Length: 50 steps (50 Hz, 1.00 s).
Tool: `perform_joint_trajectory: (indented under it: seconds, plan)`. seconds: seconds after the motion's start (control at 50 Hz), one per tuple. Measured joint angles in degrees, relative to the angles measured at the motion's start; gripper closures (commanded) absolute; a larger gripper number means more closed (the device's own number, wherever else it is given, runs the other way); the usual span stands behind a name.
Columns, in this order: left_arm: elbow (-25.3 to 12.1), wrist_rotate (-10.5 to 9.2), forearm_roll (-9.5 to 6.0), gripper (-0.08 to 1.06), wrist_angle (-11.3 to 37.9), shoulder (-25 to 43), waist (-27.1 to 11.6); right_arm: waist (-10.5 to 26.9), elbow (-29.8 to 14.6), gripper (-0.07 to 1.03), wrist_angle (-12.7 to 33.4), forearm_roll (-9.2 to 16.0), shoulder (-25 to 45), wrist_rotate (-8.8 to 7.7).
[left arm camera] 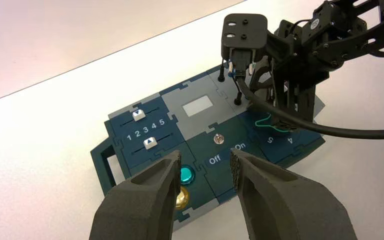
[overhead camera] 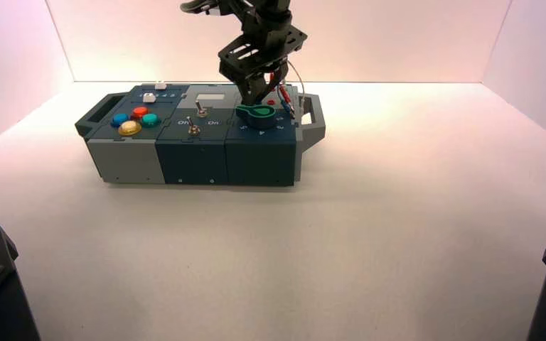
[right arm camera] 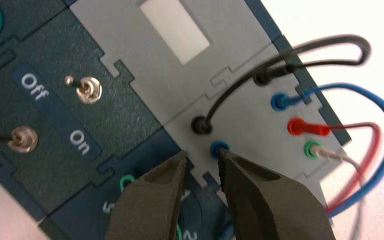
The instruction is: Insert the black wire.
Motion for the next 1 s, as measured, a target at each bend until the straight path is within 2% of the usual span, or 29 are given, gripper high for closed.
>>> perform_joint_trajectory:
  seconds: [0.18, 0.38, 0.56, 0.86, 1.0]
  plan:
    - [-0.1, -0.09, 0.0, 0.44, 0.1, 0.0, 0.0, 1.2, -0.2, 0.6, 1.6, 1.1, -2.4, 0.09]
    - [0.0, 0.0, 0.0, 0.44, 0.1, 0.0, 0.0, 5.1, -0.9, 0.6, 2.9, 3.3, -4.0, 0.0]
    - [-0.1, 0.0, 0.0, 0.44, 0.0, 0.0, 0.0, 5.5, -1.0, 0.6, 3.4, 5.0, -5.7, 0.0]
    - [0.0, 0.0, 0.0, 0.44, 0.0, 0.0, 0.0, 5.3, 1.2, 0.6, 4.9, 4.7, -8.6, 0.0]
    - [0.0, -0.09, 0.0, 0.44, 0.0, 0.0, 0.0, 4.9, 2.7, 0.6, 5.1, 2.6, -9.5, 0.0]
